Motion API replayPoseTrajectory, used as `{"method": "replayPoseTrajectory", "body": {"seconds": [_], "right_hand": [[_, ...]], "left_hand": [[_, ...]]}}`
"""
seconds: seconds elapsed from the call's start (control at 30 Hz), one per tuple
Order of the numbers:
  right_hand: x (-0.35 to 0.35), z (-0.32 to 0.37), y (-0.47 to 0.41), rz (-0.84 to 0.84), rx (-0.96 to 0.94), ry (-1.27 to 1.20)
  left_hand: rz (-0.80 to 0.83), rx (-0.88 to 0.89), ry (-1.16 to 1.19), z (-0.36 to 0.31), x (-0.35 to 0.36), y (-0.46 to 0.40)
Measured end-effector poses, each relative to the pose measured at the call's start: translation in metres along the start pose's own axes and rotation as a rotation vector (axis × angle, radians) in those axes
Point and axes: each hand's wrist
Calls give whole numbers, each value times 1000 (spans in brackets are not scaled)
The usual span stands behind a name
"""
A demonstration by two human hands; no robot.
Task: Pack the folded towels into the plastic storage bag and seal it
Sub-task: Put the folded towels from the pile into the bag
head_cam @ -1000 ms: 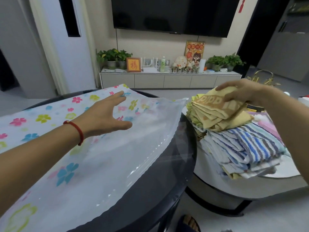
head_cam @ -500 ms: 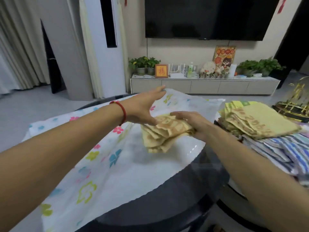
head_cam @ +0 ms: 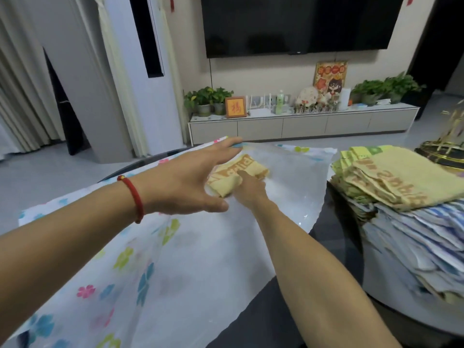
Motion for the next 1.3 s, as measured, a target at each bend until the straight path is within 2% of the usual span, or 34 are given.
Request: {"method": "replayPoseTrajectory", "body": {"seconds": [0.1, 0.17, 0.27, 0.33, 0.4, 0.5, 0.53, 0.63, 0.73, 0.87, 1.03, 1.1, 1.2, 1.3], "right_hand": [[-10, -15, 31, -246, -78, 316], [-28, -36, 58, -235, -206, 434], [-77, -74, 97, -203, -471, 737], [-117, -101, 118, -301, -581, 842], [-159, -129, 130, -502, -507, 810], [-215, -167, 123, -674, -136, 740], [-230, -179, 116, -655, 9, 745], [-255, -210, 96, -461, 371, 756], [-265, -225, 80, -328, 506, 716], [-284, -221, 73, -300, 404, 695], [-307, -180, 81, -132, 350, 537], [-311, -160, 92, -69, 344, 342], [-310, -131, 124, 88, 312, -83], [-302, -106, 159, 257, 210, -275]], "left_hand": [[-17, -23, 11, -1, 5, 0], [-40, -32, -8, -3, 11, -2], [-120, -50, -27, -8, 17, -5], [-159, -60, -18, -10, 21, -9], [-175, -72, -10, -13, 24, -13], [-189, -94, 7, -16, 27, -17], [-192, -97, 13, -17, 28, -18], [-219, -98, 24, -21, 29, -19], [-233, -111, 10, -25, 33, -18], [-205, -143, -36, -25, 33, -18], [-212, -308, -55, -21, 30, -9], [-222, -372, -91, -20, 30, -1], [-194, -457, -97, -18, 33, 14], [-102, -530, -106, -17, 28, 28]]}}
Point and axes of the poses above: each hand's wrist, its own y-axis away from the middle knuckle, its own x-axis out of the palm, z = x × y, and after that the axes turned 8 degrees about y, right-handed
